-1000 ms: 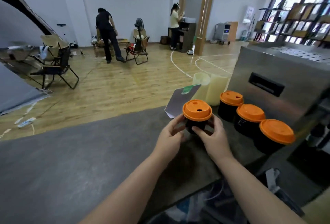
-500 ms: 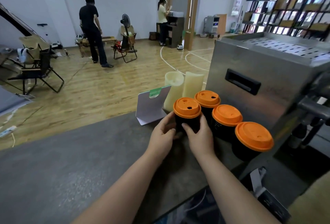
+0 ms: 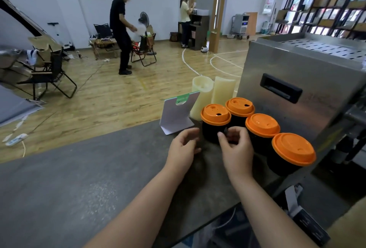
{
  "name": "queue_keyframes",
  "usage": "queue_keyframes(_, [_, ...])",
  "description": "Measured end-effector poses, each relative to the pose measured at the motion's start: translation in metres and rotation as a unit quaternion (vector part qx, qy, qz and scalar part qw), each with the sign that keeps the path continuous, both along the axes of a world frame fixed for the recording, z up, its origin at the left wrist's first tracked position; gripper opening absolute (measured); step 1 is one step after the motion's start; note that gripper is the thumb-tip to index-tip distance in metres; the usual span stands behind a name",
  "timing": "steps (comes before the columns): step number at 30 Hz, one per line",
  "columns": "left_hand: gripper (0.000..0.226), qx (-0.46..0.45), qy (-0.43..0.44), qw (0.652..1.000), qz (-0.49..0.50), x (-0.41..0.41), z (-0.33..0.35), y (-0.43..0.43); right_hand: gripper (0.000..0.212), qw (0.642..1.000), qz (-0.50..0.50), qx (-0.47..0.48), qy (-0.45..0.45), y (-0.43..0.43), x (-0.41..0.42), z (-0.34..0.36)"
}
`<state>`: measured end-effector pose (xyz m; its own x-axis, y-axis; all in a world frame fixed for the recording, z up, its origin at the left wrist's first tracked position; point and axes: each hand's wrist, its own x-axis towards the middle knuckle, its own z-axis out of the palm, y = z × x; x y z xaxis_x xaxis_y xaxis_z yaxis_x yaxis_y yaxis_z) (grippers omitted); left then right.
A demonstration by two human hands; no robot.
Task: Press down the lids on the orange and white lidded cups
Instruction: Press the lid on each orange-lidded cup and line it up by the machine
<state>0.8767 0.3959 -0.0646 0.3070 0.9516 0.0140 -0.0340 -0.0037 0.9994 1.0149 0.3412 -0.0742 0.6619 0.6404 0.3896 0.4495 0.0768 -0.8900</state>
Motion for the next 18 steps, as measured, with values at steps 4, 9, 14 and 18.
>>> queue_keyframes(4, [0.036,-0.006,0.052,0.998,-0.033,-0.069,0.004,-0.007,0.015,0.994,0.103,-0.015,-0.036,-0.014,-0.039,0.005])
queue_keyframes(9, [0.026,0.033,0.089,0.995,0.014,-0.201,0.004,-0.026,0.016,0.972,0.231,-0.048,-0.014,-0.010,-0.141,0.007])
queue_keyframes(14, [0.024,0.034,0.110,0.985,0.125,-0.364,0.008,-0.064,0.014,0.942,0.321,-0.099,0.001,0.001,-0.272,0.004])
queue_keyframes(18, [0.024,0.027,0.112,0.973,0.201,-0.491,0.014,-0.109,0.015,0.921,0.374,-0.111,-0.001,-0.003,-0.392,0.010])
